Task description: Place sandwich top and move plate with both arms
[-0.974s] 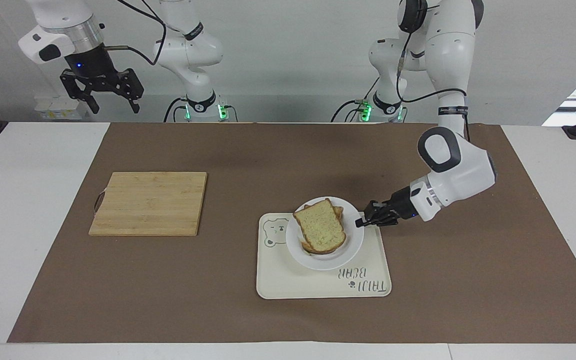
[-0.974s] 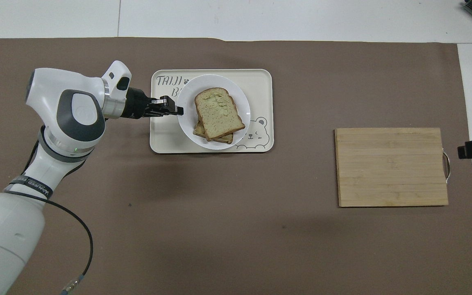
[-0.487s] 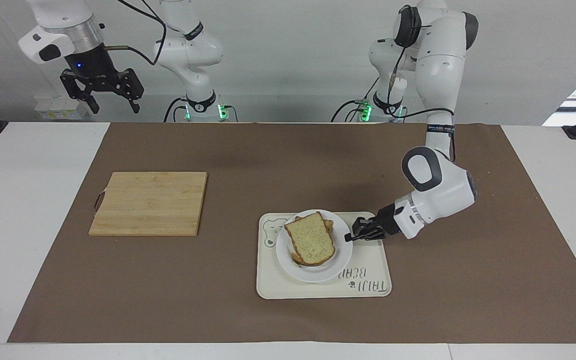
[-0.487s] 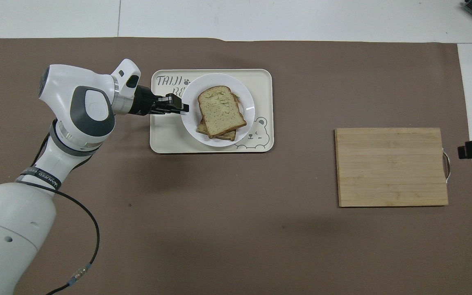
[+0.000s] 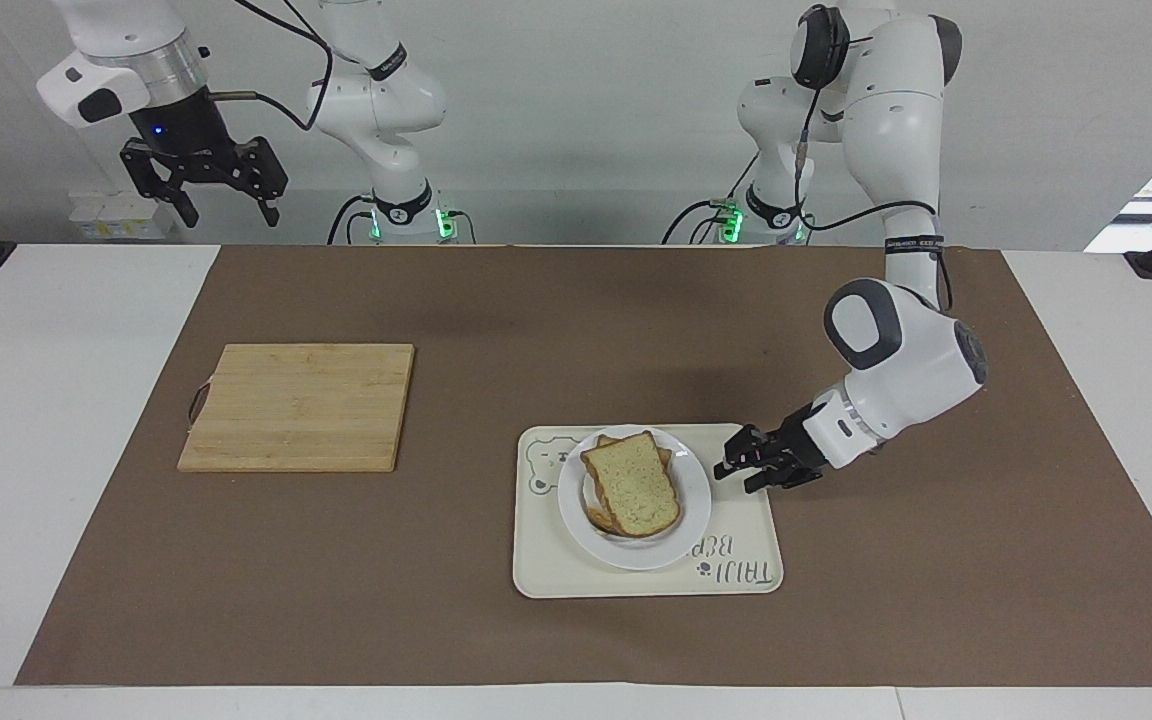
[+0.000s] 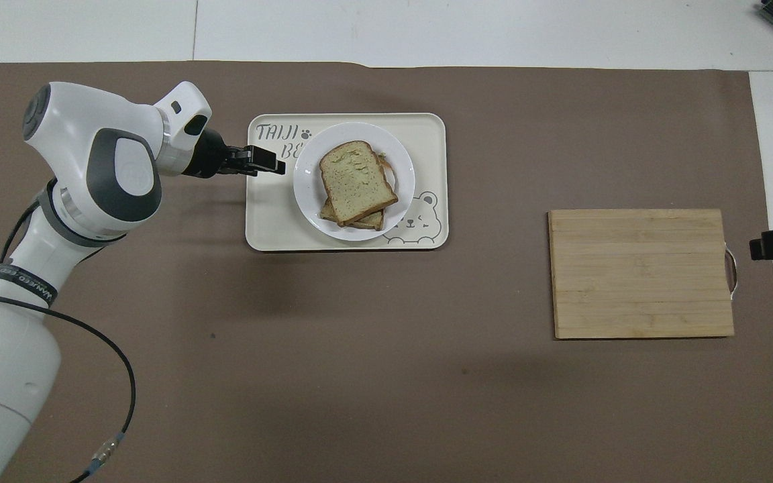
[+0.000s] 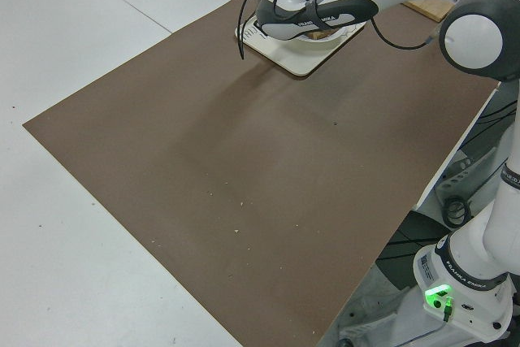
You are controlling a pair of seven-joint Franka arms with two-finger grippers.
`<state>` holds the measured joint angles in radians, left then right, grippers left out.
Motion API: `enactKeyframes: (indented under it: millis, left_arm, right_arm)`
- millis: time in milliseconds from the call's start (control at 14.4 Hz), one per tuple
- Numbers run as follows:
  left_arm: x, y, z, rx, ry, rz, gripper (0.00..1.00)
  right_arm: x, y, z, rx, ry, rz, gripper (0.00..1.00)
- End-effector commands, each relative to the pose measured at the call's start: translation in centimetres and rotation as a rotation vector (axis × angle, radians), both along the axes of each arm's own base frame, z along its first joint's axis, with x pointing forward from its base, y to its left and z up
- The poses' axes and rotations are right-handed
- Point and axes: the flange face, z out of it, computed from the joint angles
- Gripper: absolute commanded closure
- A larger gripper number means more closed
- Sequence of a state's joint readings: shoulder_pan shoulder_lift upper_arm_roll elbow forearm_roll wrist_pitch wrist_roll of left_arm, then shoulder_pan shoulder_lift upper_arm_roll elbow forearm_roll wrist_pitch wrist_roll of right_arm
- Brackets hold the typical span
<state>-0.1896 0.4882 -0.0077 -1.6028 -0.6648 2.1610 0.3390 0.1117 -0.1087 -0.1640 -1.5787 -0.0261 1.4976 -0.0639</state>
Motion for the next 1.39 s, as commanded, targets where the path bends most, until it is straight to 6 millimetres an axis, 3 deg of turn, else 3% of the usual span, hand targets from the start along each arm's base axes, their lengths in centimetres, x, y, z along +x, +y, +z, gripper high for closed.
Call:
enactKeyframes:
  millis: [0,278,418,765,974,1113,1183,1322]
  left_arm:
    - [-0.3,2.4,3.4,0.099,-0.040,-0.032,0.00]
    - [-1.3,4.4,9.2,0.243,-0.127,-0.099,0.00]
    - [-2.3,6.6,13.6,0.360,-0.180,-0.128,0.00]
    - [-7.1,15.6,23.0,0.432,-0.155,-0.107,0.00]
    - [-9.7,20.8,25.4,0.438,-0.137,-0.142,0.00]
    - [-12.0,23.0,27.7,0.474,-0.103,-0.130,0.00]
    - [-13.1,23.5,29.3,0.518,-0.090,-0.136,0.00]
    - [-14.5,23.2,30.2,0.528,-0.030,-0.155,0.00]
  right_arm:
    - [0.0,-0.1,0.1,0.000,-0.002,0.011,0.00]
    - [0.0,-0.2,0.1,0.001,-0.002,0.010,0.00]
    - [0.0,-0.1,0.1,0.000,-0.002,0.011,0.00]
    - [0.0,-0.1,0.1,0.000,-0.002,0.011,0.00]
    - [0.0,-0.1,0.1,0.000,-0.002,0.011,0.00]
    - [0.0,-0.1,0.1,0.000,-0.002,0.011,0.00]
    - [0.0,-0.1,0.1,0.000,-0.002,0.011,0.00]
    - [0.0,-0.1,0.1,0.000,-0.002,0.011,0.00]
